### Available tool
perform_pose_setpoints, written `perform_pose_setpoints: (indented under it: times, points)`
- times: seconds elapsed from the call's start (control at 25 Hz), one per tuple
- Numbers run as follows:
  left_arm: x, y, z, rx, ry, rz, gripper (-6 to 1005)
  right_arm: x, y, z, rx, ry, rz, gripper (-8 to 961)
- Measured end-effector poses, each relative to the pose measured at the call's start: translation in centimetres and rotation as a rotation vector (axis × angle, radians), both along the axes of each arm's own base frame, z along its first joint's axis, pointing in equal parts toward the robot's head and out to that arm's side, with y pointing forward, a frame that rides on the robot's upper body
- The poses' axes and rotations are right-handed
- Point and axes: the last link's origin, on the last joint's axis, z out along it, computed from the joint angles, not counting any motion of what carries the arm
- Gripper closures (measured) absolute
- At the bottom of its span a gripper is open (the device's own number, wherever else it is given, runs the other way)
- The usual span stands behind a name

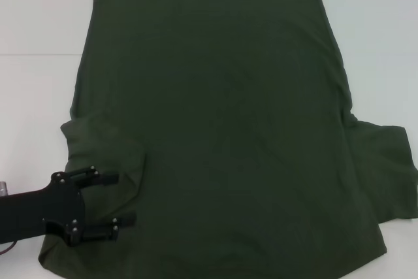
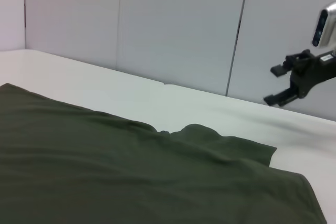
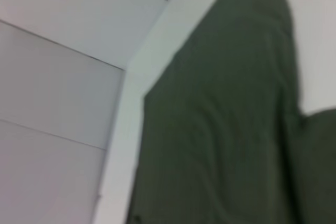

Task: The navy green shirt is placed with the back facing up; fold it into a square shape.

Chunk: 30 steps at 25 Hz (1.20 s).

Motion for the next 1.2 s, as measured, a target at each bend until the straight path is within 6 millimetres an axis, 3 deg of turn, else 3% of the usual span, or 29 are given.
perform_pose_setpoints:
  times: [0.48, 1.2]
  points:
    - [0.3, 0.4, -0.2, 0.006, 0.002, -0.016, 164, 2.2, 0.5, -1.9, -0.119, -0.098, -0.169, 112]
    - [0.5, 0.4, -0.4, 0.000, -0.006, -0.019, 165, 1.7, 2.2, -4.2, -0.166, -0.146, -0.166, 138]
